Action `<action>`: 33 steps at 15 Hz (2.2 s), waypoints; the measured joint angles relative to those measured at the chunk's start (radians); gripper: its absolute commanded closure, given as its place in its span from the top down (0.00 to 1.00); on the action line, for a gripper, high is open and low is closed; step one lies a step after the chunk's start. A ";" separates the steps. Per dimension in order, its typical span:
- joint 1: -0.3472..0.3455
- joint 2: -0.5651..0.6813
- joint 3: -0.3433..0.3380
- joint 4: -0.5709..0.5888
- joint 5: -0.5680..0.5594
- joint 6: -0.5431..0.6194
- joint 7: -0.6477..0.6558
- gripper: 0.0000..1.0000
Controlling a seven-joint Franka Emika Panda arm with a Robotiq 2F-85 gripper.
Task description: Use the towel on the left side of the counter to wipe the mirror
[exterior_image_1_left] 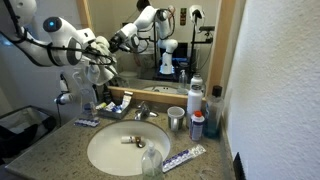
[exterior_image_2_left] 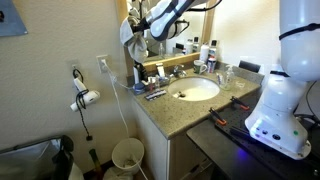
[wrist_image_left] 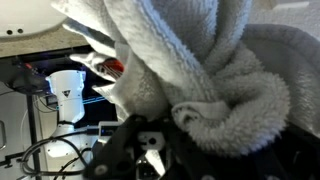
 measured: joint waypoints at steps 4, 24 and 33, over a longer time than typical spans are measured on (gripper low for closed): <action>-0.120 -0.041 0.122 0.002 -0.055 0.000 0.053 0.08; -0.001 -0.151 -0.093 0.033 0.168 0.000 -0.251 0.08; 0.262 -0.099 -0.371 0.002 0.320 0.000 -0.347 0.08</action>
